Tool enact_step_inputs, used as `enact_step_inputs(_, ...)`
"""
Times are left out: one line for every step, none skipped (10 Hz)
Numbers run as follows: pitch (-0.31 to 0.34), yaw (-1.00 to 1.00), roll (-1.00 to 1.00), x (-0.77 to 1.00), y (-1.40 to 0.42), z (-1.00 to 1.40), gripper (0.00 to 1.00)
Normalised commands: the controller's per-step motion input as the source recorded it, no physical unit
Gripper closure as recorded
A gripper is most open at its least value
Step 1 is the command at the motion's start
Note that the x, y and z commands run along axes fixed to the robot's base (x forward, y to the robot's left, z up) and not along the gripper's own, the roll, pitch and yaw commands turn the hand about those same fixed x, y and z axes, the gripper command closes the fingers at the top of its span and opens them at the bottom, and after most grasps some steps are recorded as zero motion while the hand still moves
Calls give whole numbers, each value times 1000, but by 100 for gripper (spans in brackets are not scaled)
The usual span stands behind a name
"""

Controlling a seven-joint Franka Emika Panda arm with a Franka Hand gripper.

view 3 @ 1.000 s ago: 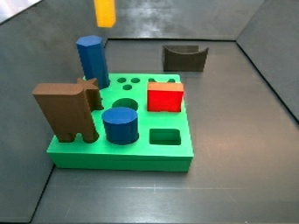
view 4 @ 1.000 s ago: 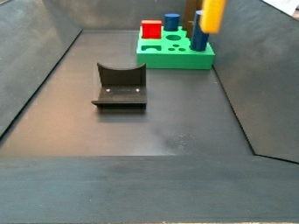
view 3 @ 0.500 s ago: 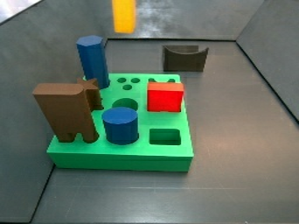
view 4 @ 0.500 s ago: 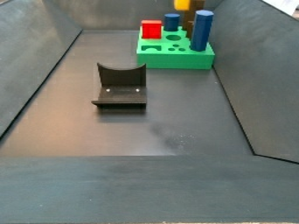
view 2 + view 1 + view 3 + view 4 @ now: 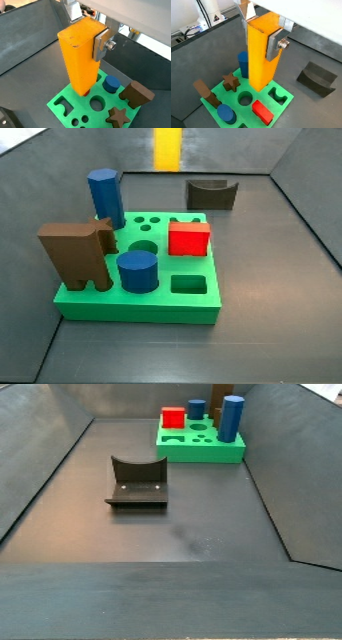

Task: Pick up the rectangle object. Move up. Move to above the board. Insert the rectangle object.
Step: Insert the rectangle object.

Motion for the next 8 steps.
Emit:
enact_step_inputs(0, 109, 19, 0, -486, 0, 100)
enact_step_inputs(0, 20, 41, 149, -866, -34, 100)
enact_step_inputs(0, -149, 20, 220, -960, -77, 100)
enact_step_inputs(0, -523, 0, 0, -774, -83, 100)
enact_step_inputs(0, -669, 0, 3, -629, -91, 100)
enact_step_inputs(-4, -771, 0, 9, -503, -94, 100)
enact_step_inputs(-6, -880, 0, 11, -354, -109, 100)
enact_step_inputs(-30, -917, 0, 14, -274, -69, 100)
